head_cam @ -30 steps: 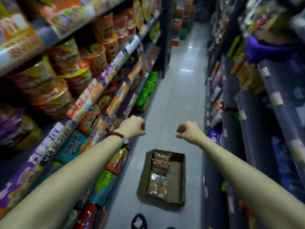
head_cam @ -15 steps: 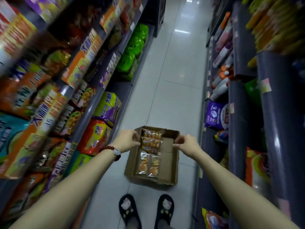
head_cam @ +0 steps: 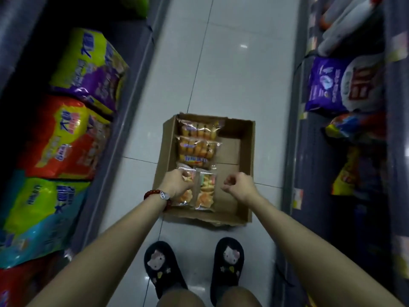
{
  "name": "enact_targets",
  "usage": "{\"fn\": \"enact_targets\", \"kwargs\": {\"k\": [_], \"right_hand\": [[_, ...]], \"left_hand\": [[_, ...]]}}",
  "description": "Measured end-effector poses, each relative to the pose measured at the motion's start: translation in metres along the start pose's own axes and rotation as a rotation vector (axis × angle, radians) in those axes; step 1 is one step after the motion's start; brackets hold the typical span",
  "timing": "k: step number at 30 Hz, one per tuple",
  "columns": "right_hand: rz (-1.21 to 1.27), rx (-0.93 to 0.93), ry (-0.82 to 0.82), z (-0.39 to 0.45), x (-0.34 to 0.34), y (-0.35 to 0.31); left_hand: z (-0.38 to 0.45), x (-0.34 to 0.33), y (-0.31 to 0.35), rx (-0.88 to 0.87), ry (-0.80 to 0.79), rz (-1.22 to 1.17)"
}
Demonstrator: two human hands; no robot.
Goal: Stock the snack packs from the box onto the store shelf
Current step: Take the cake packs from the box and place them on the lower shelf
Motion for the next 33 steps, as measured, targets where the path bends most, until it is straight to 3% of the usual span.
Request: {"fn": "enact_targets", "kwargs": {"k": [8, 18, 24, 33], "right_hand": [[0.2, -0.107, -0.047, 0.096, -0.072, 0.064], [0.582, -0.284, -0.07, 0.156, -0.132, 0.109], [0.685, -0.334, -0.047, 0.16, -0.132, 0.13], [0.804, -0.203, 0.001, 0.101, -0.088, 0.092]], "left_hand": [[0.105, -0.051, -0.074, 0.131, 0.063, -0.146], [0.153, -0.085, -0.123, 0.202, 0.117, -0.256], [0.156, -0.105, -0.138, 0.258, -0.01, -0.591], [0.112, -0.093, -0.098, 0.213, -0.087, -0.704]]}}
Point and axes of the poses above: each hand's wrist, its own z-axis towards the middle knuckle, its own x-axis out of the back of the hand, y = z × x, the point moved 10 cm from there along z, towards the middle knuckle, and after that the axes turned 7 degrees about -y, right-handed, at the moved point
